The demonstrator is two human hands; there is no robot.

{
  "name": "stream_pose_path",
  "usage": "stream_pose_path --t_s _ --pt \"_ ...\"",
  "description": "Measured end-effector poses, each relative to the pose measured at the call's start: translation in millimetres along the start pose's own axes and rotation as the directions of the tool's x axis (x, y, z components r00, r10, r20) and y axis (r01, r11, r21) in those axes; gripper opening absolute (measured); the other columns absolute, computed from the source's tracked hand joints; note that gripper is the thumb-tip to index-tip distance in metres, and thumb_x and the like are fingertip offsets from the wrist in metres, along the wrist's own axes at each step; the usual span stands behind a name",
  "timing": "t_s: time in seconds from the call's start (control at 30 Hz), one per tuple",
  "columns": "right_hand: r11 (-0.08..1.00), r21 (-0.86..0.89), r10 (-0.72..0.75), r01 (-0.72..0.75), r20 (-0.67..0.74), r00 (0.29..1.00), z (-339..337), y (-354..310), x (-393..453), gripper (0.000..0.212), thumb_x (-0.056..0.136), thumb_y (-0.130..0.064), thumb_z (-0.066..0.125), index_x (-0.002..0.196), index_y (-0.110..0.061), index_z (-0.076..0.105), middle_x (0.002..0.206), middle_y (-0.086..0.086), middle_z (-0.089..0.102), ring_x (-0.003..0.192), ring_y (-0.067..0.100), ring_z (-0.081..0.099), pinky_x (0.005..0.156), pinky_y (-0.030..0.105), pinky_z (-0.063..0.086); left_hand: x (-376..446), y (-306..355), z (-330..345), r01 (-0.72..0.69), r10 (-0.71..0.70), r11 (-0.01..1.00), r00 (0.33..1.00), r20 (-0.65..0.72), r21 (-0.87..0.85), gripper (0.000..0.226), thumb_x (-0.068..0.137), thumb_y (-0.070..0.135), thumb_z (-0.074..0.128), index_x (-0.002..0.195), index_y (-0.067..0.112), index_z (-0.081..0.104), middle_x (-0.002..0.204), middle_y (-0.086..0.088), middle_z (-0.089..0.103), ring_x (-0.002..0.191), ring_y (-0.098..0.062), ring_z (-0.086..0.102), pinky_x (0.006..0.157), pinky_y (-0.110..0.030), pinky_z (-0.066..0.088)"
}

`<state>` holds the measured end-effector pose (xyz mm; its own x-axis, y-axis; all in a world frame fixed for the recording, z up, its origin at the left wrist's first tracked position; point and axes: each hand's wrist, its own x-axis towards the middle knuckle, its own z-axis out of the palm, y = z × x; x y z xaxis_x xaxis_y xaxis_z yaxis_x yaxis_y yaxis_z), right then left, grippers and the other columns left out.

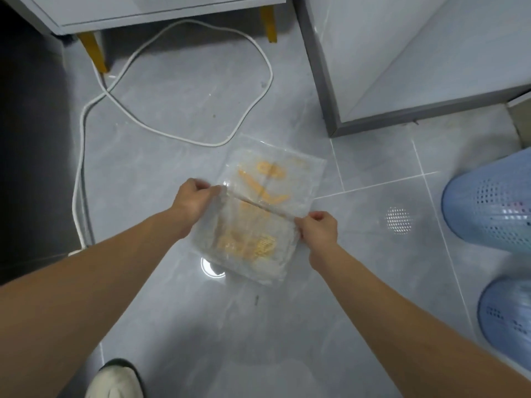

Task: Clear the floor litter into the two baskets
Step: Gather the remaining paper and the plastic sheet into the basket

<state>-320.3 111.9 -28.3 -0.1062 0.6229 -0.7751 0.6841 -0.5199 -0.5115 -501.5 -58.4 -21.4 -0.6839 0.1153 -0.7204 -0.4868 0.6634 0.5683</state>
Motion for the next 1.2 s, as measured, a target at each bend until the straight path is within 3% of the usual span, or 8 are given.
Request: stream_pose_path --t_s 0.07,0.23,0.6,0.77,0.87,0.97,1.1,1.2 --pt "0.999 0.039 -0.023 0.018 0.113 0.993 -12 2 -9 0.021 0.088 0.001 0.069 0.092 -0.013 0.053 0.083 0.012 0.06 0.067 0.021 0.057 0.063 0.032 0.051 -15 -1 -4 0.059 -0.057 0.994 0.998 0.018 -0.094 0.025 0.091 0.026 0.074 0.101 0.015 0.054 0.092 -0.002 0.061 0.065 -0.012 0.063 0.054 -0.024 0.045" --pt "0.992 0.075 -0.116 0.101 0.224 0.968 -58 -12 -52 0.016 0.092 0.002 0.069 0.098 -0.01 0.059 0.087 0.012 0.061 0.077 0.024 0.062 0.075 0.035 0.059 -69 2 -27 0.085 -0.07 0.986 0.992 0.11 -0.146 0.023 0.092 0.015 0.069 0.11 0.015 0.057 0.089 -0.007 0.064 0.066 -0.016 0.053 0.06 -0.03 0.04" --pt "0.937 0.016 -0.304 0.35 0.533 0.789 -157 -158 -224 0.016 0.104 -0.017 0.058 0.12 -0.018 0.062 0.078 0.014 0.07 0.072 0.028 0.072 0.07 0.047 0.063 -248 121 -134 -0.121 0.188 0.937 0.966 0.18 -0.326 0.027 0.1 0.011 0.059 0.127 0.013 0.057 0.088 -0.009 0.071 0.066 -0.021 0.054 0.054 -0.031 0.038" --pt "0.947 0.237 -0.317 0.218 0.567 0.76 -188 -211 -289 0.029 0.102 -0.002 0.053 0.122 -0.016 0.07 0.075 0.01 0.071 0.07 0.018 0.072 0.068 0.03 0.06 -316 166 -183 -0.157 0.263 0.904 0.938 0.227 -0.398 0.023 0.102 0.014 0.056 0.121 0.025 0.064 0.086 -0.011 0.07 0.069 -0.024 0.051 0.052 -0.03 0.034" --pt "0.938 0.319 -0.31 0.136 0.596 0.74 -199 -235 -322 0.037 0.098 0.006 0.048 0.101 -0.013 0.08 0.079 0.01 0.076 0.072 0.016 0.075 0.065 0.023 0.059 -346 181 -202 -0.141 0.288 0.86 0.928 0.237 -0.49 0.019 0.099 0.01 0.054 0.11 0.019 0.068 0.085 -0.008 0.066 0.077 -0.022 0.056 0.06 -0.032 0.035" --pt "0.939 0.34 -0.27 0.04 0.664 0.697 -209 -254 -347 0.031 0.089 -0.01 0.05 0.084 -0.007 0.081 0.086 0.01 0.077 0.08 0.021 0.074 0.074 0.031 0.06 -369 196 -219 -0.108 0.328 0.772 0.912 0.247 -0.627 0.021 0.092 0.011 0.049 0.093 0.007 0.069 0.087 -0.008 0.066 0.079 -0.023 0.056 0.064 -0.031 0.045" --pt "0.94 0.131 -0.323 0.315 0.643 0.694 -213 -269 -367 0.014 0.086 -0.018 0.074 0.079 -0.012 0.064 0.071 0.001 0.067 0.067 0.017 0.064 0.058 0.024 0.053 -384 213 -239 -0.163 0.345 0.824 0.904 0.252 -0.542 0.025 0.088 0.026 0.053 0.09 0.013 0.075 0.092 -0.008 0.065 0.085 -0.029 0.056 0.077 -0.039 0.047" --pt "0.855 -0.02 -0.354 0.518 0.707 0.612 -214 -278 -375 0.037 0.08 0.003 0.08 0.099 -0.015 0.054 0.065 -0.002 0.062 0.061 0.012 0.063 0.063 0.023 0.053 -390 223 -248 -0.368 0.426 0.88 0.891 0.158 -0.3 0.024 0.084 0.008 0.07 0.103 0.023 0.074 0.089 -0.009 0.055 0.077 -0.026 0.05 0.07 -0.042 0.04"
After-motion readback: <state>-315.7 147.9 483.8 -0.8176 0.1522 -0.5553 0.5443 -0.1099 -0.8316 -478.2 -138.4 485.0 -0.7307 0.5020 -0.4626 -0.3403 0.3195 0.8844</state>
